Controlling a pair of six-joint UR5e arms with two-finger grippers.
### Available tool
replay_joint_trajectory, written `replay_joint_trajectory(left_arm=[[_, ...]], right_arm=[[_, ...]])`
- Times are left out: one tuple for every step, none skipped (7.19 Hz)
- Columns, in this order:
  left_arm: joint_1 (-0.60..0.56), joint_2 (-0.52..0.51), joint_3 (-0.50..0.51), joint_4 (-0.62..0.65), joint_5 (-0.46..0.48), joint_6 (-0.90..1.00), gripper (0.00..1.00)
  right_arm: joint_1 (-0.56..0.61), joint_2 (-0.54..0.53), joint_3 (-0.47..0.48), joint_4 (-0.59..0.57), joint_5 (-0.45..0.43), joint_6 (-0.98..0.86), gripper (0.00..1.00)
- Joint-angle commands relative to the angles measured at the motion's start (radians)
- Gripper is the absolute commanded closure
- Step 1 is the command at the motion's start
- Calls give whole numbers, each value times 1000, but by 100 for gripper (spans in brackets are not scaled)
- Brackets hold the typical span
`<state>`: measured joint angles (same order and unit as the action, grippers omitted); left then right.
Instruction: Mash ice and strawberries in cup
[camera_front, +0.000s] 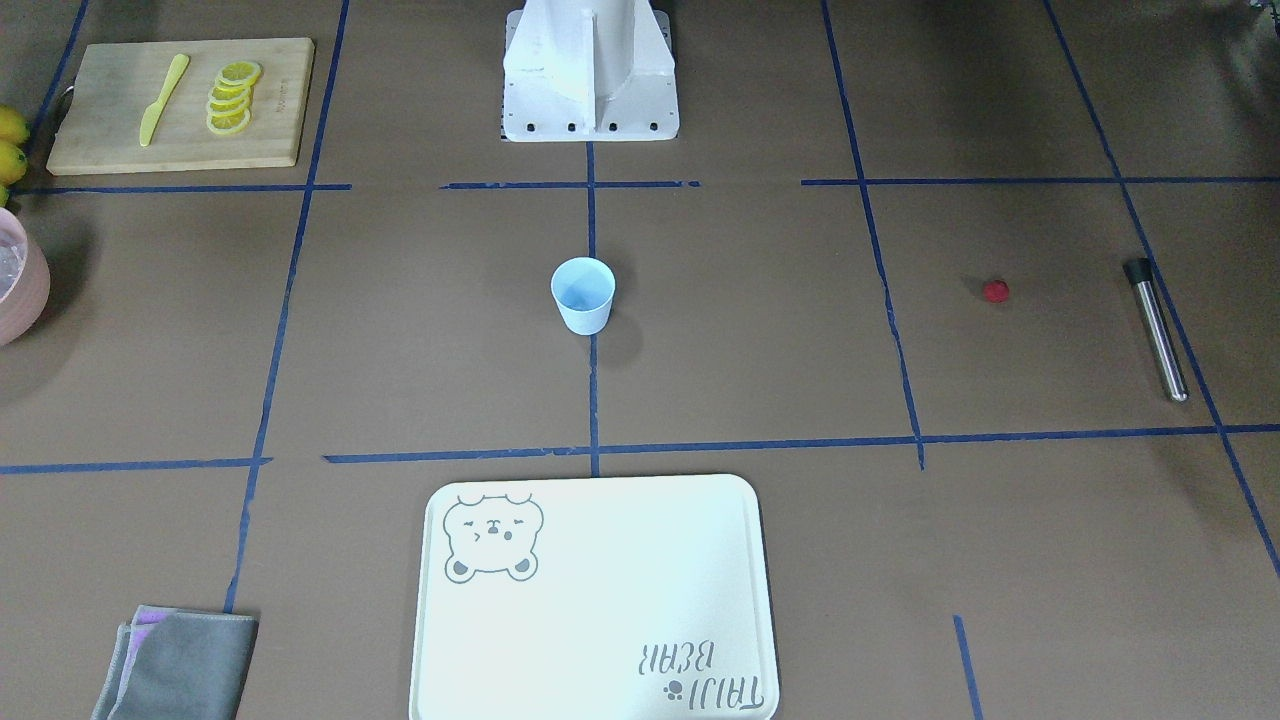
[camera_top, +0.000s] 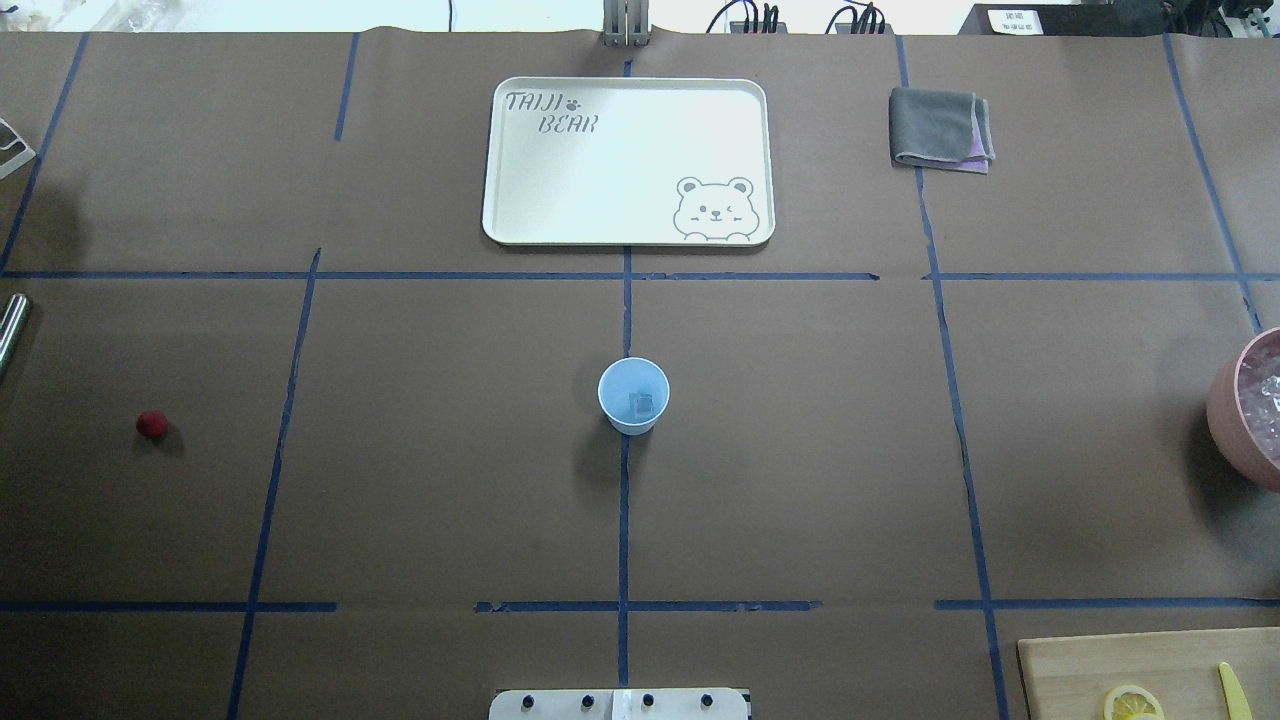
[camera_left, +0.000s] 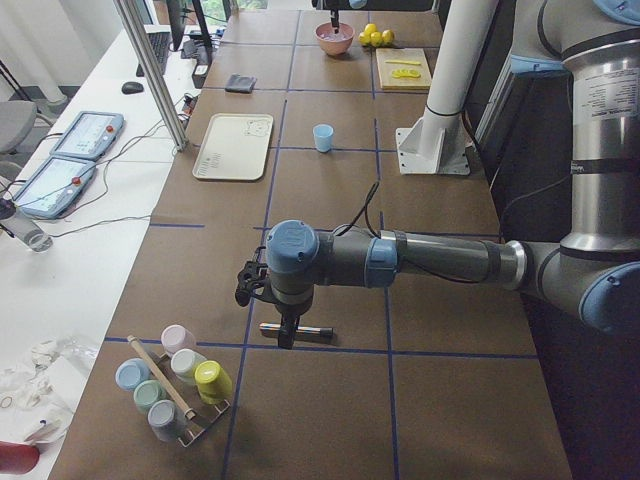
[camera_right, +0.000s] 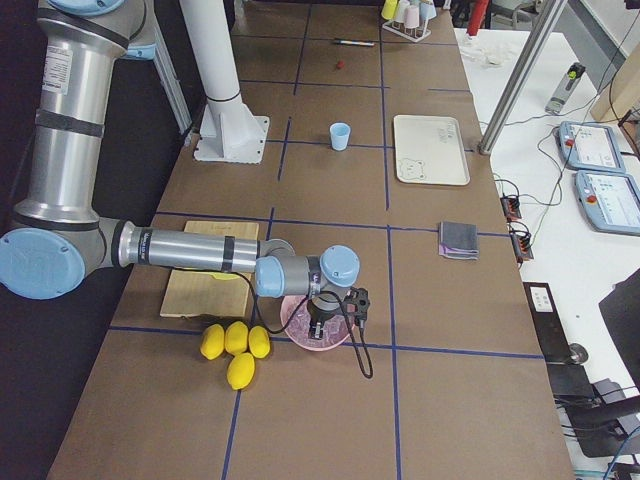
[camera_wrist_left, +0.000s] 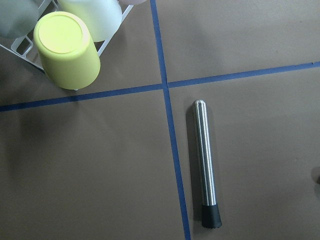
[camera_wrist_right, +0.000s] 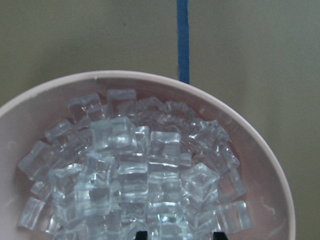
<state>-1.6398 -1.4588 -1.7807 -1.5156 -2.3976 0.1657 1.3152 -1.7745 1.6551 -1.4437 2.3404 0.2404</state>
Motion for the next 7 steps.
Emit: replay_joint_trajectory(left_arm=[[0,2,-5,0,0,0,0],[0,2,-5,0,0,0,0],[0,2,-5,0,0,0,0],[0,2,-5,0,0,0,0],[0,2,-6,0,0,0,0],[0,0,-6,0,0,0,0],[0,0,-6,0,0,0,0]], right_arm=[[-5,6,-1,0,0,0,49],[-5,9,-1,0,-1,-1,64],[-5,12,5,0,-1,-12,91],[-5,20,5,0,0,-10,100],[-4,21,17,0,0,-10,100],[13,4,79,-4,0,-12,100],[60,-11,145,-10,-1,-12,100]])
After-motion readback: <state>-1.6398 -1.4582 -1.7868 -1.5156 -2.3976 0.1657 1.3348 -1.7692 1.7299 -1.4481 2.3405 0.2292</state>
